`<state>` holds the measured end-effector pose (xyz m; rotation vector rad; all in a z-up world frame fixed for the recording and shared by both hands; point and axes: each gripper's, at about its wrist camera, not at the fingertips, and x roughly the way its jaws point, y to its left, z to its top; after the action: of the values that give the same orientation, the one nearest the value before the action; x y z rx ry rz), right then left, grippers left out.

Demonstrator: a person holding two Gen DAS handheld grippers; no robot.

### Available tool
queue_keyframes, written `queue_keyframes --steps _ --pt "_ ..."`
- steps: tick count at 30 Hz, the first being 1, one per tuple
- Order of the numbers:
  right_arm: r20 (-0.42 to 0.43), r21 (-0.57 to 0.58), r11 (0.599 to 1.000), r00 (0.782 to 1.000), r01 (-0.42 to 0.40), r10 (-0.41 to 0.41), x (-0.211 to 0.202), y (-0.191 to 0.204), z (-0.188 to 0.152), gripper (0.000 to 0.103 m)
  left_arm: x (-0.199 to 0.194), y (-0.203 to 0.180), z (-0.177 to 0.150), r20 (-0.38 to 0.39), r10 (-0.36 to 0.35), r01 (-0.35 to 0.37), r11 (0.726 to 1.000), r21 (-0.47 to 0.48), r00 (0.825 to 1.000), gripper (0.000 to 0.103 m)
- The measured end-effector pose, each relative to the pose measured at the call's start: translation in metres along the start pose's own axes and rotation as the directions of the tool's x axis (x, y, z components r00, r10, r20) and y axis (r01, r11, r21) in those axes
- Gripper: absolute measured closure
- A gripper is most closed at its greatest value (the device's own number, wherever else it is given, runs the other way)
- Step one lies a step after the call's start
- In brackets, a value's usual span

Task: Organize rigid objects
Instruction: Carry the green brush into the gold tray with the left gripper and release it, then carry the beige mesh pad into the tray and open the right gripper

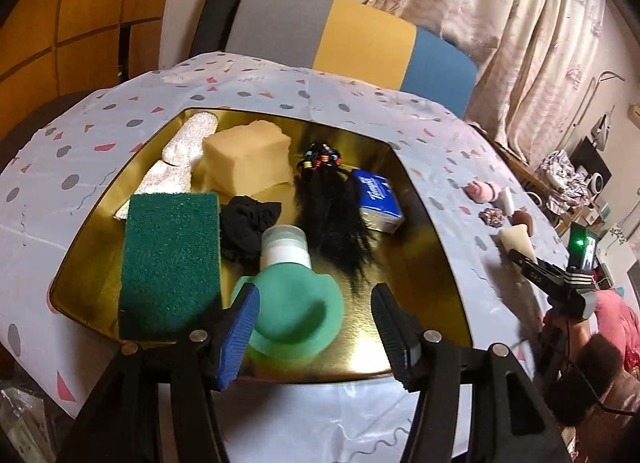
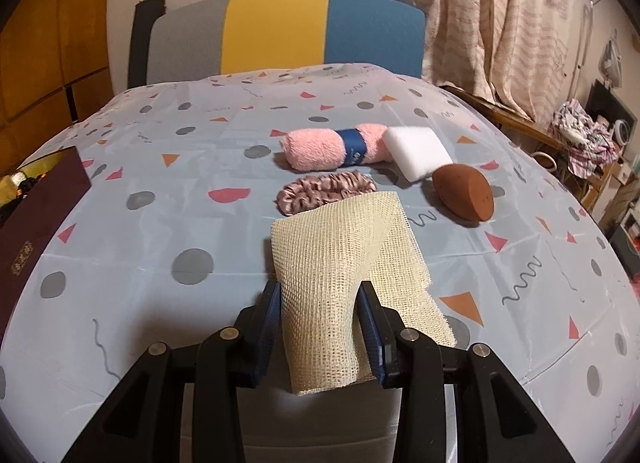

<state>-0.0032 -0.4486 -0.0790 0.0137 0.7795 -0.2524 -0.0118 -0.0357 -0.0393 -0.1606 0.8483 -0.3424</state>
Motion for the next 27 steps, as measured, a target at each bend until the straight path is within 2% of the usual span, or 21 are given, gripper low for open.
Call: queue_keyframes --steps 8,13,15,18,22,27 --pt "0.014 0.018 0.993 0.993 -0.116 0.115 -0.031 0.019 0.003 0.064 -0.006 -0.006 -0.004 0.01 -0.06 0.06 0.998 0.008 0.998 0.044" --pt "0.041 0.017 0.974 0.973 -0.226 0.225 -0.06 0.054 0.01 0.064 -0.007 -0.008 -0.005 0.014 -0.058 0.058 0.998 0.011 0.998 0.044" --pt "0.045 0.019 0.959 0.958 -0.283 0.282 -0.071 0.072 0.014 0.064 -0.01 -0.007 -0.005 0.021 -0.052 0.052 0.999 0.009 0.998 0.044" --pt "0.044 0.005 0.926 0.925 -0.378 0.378 -0.087 0.107 0.02 0.064 -0.014 -0.002 -0.006 0.034 -0.048 0.049 0.999 -0.002 0.998 0.044" --pt "0.022 -0.078 0.88 0.881 -0.469 0.472 -0.105 0.166 0.025 0.064 -0.021 0.005 -0.006 0.052 -0.034 0.035 0.999 -0.018 0.998 0.044" --pt "-0.035 -0.115 0.851 0.858 -0.512 0.512 -0.106 0.226 0.026 0.064 -0.032 0.02 -0.005 0.085 -0.008 0.013 0.998 -0.055 0.996 0.044"
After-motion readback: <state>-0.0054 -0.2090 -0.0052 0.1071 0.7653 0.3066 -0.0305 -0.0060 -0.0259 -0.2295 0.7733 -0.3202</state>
